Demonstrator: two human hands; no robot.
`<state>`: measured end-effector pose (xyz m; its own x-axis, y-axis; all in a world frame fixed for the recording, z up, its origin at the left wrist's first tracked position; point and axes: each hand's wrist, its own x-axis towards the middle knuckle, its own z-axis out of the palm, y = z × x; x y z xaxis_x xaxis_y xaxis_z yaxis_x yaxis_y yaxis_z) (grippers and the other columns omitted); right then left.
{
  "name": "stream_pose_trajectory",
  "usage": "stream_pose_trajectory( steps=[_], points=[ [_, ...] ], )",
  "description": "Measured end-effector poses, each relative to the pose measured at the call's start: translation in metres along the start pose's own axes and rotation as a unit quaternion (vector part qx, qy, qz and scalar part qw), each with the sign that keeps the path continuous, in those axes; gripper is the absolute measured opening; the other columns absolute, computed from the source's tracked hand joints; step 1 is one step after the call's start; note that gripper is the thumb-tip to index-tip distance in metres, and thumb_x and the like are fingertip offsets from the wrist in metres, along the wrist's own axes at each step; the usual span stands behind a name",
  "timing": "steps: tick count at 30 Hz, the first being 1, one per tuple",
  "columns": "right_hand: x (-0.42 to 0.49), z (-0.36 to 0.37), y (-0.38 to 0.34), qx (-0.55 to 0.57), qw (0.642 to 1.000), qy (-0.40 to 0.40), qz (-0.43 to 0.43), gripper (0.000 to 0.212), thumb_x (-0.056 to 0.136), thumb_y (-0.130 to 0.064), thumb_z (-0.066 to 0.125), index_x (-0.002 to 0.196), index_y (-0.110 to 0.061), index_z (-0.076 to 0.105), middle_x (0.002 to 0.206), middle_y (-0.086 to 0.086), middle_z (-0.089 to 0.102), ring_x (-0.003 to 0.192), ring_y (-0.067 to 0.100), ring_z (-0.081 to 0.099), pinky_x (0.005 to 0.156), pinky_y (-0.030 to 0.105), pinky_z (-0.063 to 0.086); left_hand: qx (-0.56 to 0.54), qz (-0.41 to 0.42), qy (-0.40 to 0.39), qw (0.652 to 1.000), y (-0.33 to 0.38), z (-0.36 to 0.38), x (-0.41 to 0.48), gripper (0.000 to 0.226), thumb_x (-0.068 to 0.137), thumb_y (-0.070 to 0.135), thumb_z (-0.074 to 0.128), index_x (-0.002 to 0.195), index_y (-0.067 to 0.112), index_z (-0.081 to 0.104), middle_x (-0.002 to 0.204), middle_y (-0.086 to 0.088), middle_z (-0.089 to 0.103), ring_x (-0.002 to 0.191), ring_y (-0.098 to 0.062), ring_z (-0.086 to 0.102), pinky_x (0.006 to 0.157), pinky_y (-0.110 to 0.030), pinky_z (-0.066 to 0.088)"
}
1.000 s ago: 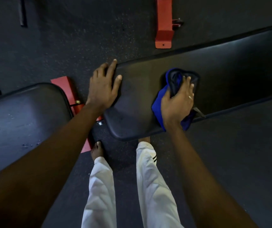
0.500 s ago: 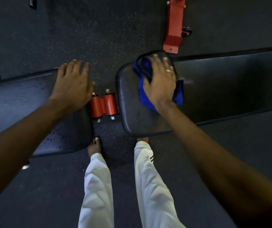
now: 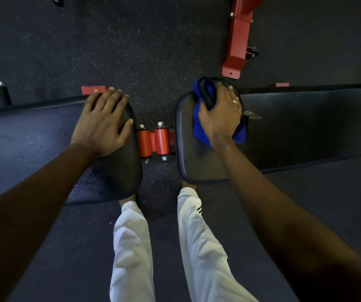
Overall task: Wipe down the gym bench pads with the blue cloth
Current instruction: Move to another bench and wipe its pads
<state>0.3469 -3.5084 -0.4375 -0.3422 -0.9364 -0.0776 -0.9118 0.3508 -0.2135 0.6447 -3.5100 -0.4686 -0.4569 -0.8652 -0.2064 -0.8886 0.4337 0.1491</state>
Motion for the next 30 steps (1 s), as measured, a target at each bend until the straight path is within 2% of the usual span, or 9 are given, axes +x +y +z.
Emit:
stream_pose_trajectory(
  steps=[3, 7, 9, 12, 14, 18, 22, 25, 30],
  points=[
    [-0.016, 0.007, -0.018, -0.013, 0.991, -0.072, -0.110, 0.064, 0.082, -0.037, 0.070, 0.142, -0.021, 0.055, 0.148, -0.001, 0.055, 0.144, 0.022, 0.042, 0.121, 0.042, 0.028, -0.015, -0.005, -0.016, 1.000, 0.000, -0.004, -0.003, 0.069, 0.102, 0.050, 0.031, 0.154, 0.004, 0.038, 0.157, -0.019, 0.040, 0.148, -0.034, 0.032, 0.123, -0.048, 0.015],
    [-0.009, 0.000, 0.017, -0.046, 0.951, -0.144, -0.270, 0.068, 0.084, -0.039, 0.060, 0.150, -0.024, 0.047, 0.159, -0.002, 0.043, 0.150, 0.021, 0.034, 0.123, 0.042, 0.025, -0.017, -0.001, -0.007, 1.000, -0.001, -0.004, 0.000, 0.067, 0.102, 0.050, 0.032, 0.152, 0.005, 0.041, 0.156, -0.018, 0.043, 0.148, -0.032, 0.033, 0.123, -0.048, 0.017],
    [-0.014, -0.006, 0.036, -0.045, 0.957, -0.140, -0.248, 0.071, 0.084, -0.037, 0.060, 0.152, -0.025, 0.044, 0.160, -0.002, 0.040, 0.151, 0.021, 0.032, 0.122, 0.044, 0.026, -0.008, 0.005, -0.008, 1.000, -0.001, -0.001, -0.001, 0.067, 0.103, 0.049, 0.033, 0.152, 0.005, 0.040, 0.156, -0.017, 0.043, 0.148, -0.033, 0.033, 0.123, -0.048, 0.017],
    [-0.026, 0.003, 0.016, -0.036, 0.994, -0.060, -0.088, 0.070, 0.084, -0.039, 0.063, 0.151, -0.028, 0.044, 0.161, -0.004, 0.039, 0.152, 0.020, 0.030, 0.122, 0.046, 0.027, -0.008, 0.007, -0.004, 1.000, -0.003, -0.001, -0.002, 0.066, 0.103, 0.048, 0.033, 0.152, 0.005, 0.040, 0.156, -0.018, 0.042, 0.147, -0.034, 0.034, 0.123, -0.048, 0.017],
    [-0.028, 0.016, -0.011, -0.050, 0.998, -0.027, -0.039, 0.067, 0.085, -0.044, 0.060, 0.149, -0.029, 0.047, 0.160, -0.006, 0.041, 0.152, 0.021, 0.029, 0.121, 0.046, 0.026, -0.011, 0.005, 0.002, 1.000, -0.002, -0.001, -0.002, 0.066, 0.102, 0.048, 0.034, 0.151, 0.004, 0.041, 0.155, -0.019, 0.043, 0.146, -0.035, 0.035, 0.122, -0.048, 0.017],
    [-0.037, 0.016, -0.010, -0.050, 0.983, -0.078, -0.157, 0.070, 0.084, -0.041, 0.064, 0.150, -0.029, 0.046, 0.162, -0.003, 0.037, 0.152, 0.022, 0.028, 0.123, 0.042, 0.019, -0.004, 0.001, 0.010, 1.000, -0.002, 0.000, -0.001, 0.066, 0.102, 0.049, 0.033, 0.151, 0.006, 0.042, 0.155, -0.019, 0.043, 0.145, -0.034, 0.035, 0.122, -0.049, 0.017],
    [-0.075, 0.011, 0.021, -0.082, 0.942, -0.128, -0.299, 0.074, 0.081, -0.040, 0.054, 0.153, -0.028, 0.042, 0.165, -0.001, 0.030, 0.153, 0.023, 0.026, 0.124, 0.042, 0.017, -0.008, -0.028, 0.008, 1.000, -0.002, -0.001, -0.002, 0.068, 0.100, 0.056, 0.035, 0.154, 0.015, 0.038, 0.163, -0.022, 0.025, 0.155, -0.036, 0.017, 0.125, -0.056, 0.005],
    [-0.089, 0.017, 0.024, -0.069, 0.953, -0.109, -0.274, 0.072, 0.082, -0.038, 0.059, 0.152, -0.026, 0.045, 0.164, -0.003, 0.033, 0.152, 0.022, 0.028, 0.124, 0.043, 0.020, -0.007, -0.038, -0.001, 0.999, -0.001, -0.001, -0.002, 0.069, 0.099, 0.057, 0.034, 0.153, 0.015, 0.040, 0.160, -0.022, 0.031, 0.152, -0.037, 0.022, 0.123, -0.058, 0.011],
    [-0.054, 0.037, -0.047, -0.097, 0.968, -0.116, -0.198, 0.063, 0.086, -0.039, 0.067, 0.145, -0.024, 0.053, 0.160, -0.005, 0.041, 0.154, 0.024, 0.023, 0.126, 0.045, 0.014, -0.001, -0.038, 0.005, 0.999, 0.000, -0.002, 0.000, 0.066, 0.099, 0.056, 0.035, 0.150, 0.015, 0.043, 0.153, -0.020, 0.041, 0.145, -0.037, 0.034, 0.120, -0.057, 0.019]
  ],
)
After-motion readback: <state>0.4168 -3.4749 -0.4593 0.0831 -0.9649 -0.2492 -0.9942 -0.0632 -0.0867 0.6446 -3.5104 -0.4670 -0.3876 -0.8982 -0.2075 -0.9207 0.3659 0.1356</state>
